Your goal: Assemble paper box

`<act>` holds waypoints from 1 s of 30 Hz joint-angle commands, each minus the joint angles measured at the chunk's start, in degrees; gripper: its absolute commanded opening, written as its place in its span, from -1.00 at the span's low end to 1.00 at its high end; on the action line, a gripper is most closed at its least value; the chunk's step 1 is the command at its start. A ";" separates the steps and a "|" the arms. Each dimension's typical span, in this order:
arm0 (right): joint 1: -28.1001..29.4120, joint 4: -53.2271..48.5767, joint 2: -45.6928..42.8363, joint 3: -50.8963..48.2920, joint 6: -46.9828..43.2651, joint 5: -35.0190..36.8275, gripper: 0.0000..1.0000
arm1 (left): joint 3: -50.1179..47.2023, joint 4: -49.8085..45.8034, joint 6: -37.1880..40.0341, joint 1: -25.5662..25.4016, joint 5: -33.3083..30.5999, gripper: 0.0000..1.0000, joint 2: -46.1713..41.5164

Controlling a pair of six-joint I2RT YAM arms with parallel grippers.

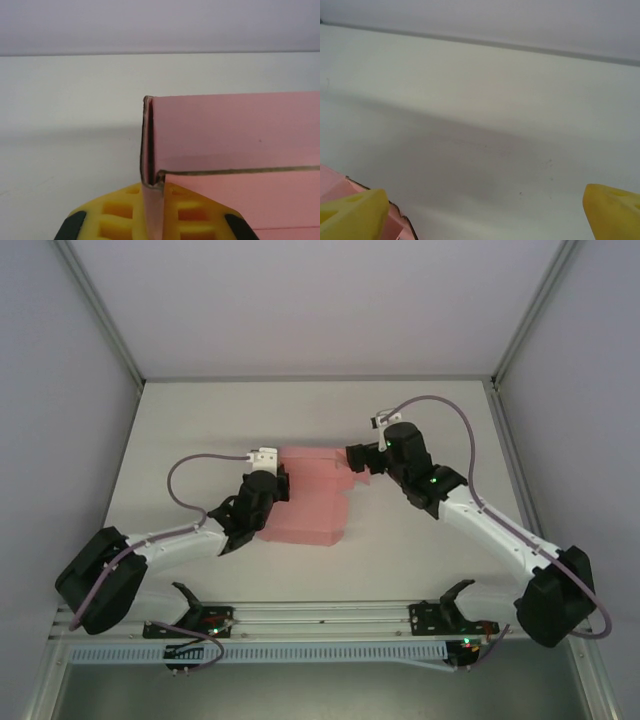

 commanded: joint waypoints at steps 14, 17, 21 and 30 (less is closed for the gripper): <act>-0.26 39.12 7.56 -11.96 10.74 -19.66 1.00 | 3.78 -1.96 -6.23 -0.52 2.97 -1.00 0.90; -0.27 47.36 8.49 -14.04 15.65 -20.20 1.00 | 3.79 -1.96 -7.28 -0.34 3.53 -1.00 1.12; -0.24 42.44 6.22 -13.96 15.46 -17.77 1.00 | 3.84 -2.94 -8.19 -0.25 2.16 -1.00 0.79; -0.05 15.41 -8.04 -20.45 16.64 -0.58 1.00 | 6.19 -9.55 -12.58 0.19 -3.73 -1.00 0.30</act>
